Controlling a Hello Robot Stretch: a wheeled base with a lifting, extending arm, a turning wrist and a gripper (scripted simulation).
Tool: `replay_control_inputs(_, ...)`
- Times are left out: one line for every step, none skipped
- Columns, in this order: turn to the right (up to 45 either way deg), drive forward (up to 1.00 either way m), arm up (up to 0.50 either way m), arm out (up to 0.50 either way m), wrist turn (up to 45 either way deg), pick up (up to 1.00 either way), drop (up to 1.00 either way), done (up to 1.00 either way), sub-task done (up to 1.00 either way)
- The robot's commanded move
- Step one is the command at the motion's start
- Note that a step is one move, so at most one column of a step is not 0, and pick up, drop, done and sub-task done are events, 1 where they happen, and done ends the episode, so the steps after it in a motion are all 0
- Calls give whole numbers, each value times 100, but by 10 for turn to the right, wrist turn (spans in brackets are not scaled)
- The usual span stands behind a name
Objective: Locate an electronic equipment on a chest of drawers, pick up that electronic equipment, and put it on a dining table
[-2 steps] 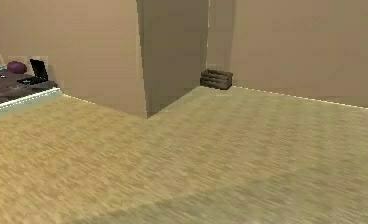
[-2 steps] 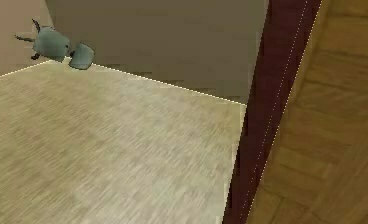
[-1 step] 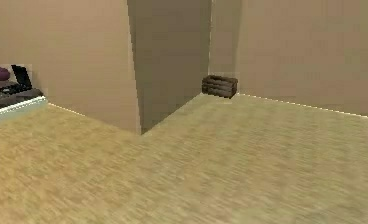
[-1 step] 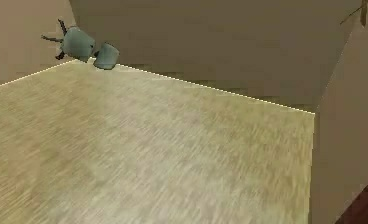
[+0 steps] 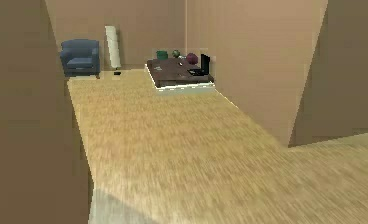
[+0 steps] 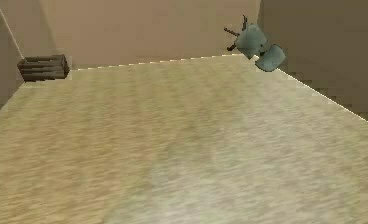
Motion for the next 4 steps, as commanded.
replay_control_inputs(-60, 0, 0, 0, 0, 0, 0, 0, 0)
replay_control_inputs(0, 100, 0, 0, 0, 0, 0, 0, 0)
replay_control_inputs(-30, 0, 0, 0, 0, 0, 0, 0, 0)
replay_control_inputs(0, 80, 0, 0, 0, 0, 0, 0, 0)
